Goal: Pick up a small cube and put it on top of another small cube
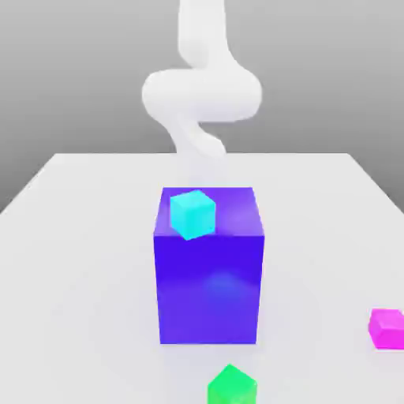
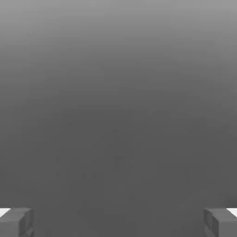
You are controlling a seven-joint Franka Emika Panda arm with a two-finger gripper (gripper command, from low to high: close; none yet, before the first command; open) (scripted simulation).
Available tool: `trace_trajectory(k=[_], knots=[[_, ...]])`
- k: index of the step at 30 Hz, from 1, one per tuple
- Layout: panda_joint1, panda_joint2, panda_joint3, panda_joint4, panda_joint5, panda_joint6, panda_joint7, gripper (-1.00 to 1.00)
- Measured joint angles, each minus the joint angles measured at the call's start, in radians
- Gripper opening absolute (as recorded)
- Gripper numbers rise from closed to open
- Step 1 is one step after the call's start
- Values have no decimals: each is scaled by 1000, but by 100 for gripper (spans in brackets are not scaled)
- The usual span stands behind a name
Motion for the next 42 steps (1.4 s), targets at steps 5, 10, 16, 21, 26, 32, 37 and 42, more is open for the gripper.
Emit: trace_trajectory(k=[5,10,16,21,26,32,37,42], knots=[[115,187,9,-25,26,72,-159,0],[211,369,36,-48,50,142,-312,0],[305,586,92,-77,50,226,-476,0],[403,768,135,-102,5,297,-580,0],[465,951,160,-125,-96,366,-643,0],[524,1157,107,-92,-172,512,-612,-100],[524,1157,108,-92,-172,511,-612,-100],[505,1070,133,-111,-145,443,-633,-100]])
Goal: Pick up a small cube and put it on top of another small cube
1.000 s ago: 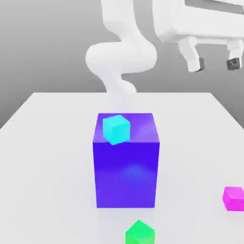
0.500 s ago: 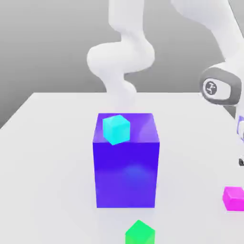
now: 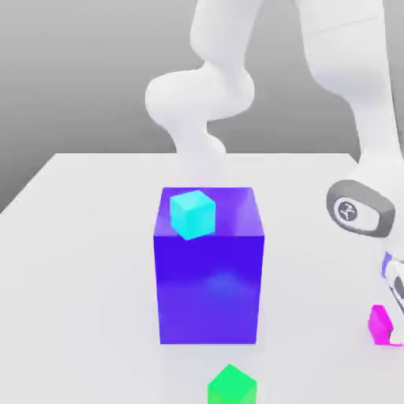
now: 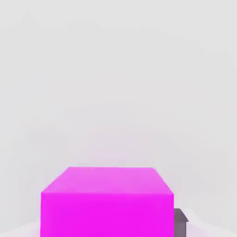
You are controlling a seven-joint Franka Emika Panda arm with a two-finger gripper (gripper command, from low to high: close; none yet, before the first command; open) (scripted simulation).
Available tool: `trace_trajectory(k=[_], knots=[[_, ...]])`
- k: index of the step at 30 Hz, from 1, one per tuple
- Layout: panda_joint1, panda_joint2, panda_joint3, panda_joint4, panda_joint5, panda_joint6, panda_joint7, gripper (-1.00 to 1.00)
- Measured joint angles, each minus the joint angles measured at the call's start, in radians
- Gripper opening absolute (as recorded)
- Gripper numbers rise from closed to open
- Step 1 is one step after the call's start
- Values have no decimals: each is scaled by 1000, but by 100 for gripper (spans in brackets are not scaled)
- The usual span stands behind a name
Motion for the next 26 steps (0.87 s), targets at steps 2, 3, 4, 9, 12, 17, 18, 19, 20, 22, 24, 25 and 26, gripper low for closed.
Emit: trace_trajectory(k=[2,3,4,9,12,17,18,19,20,22,24,25,26], knots=[[-15,-65,13,-13,26,-52,-23,-100],[-34,-80,6,-14,33,-66,-45,-100],[-57,-89,-5,-13,38,-78,-70,-100],[-182,-124,-68,-3,66,-126,-209,-100],[-257,-145,-107,4,89,-152,-299,-100],[-378,-182,-174,14,137,-193,-456,-100],[-396,-180,-184,16,146,-192,-481,-100],[-406,-162,-187,19,153,-176,-495,-100],[-412,-136,-188,21,158,-151,-504,-100],[-420,-73,-184,25,167,-91,-514,-100],[-423,-45,-182,26,171,-66,-517,100],[-423,-45,-182,26,171,-66,-517,100],[-423,-45,-182,26,171,-66,-517,100]])
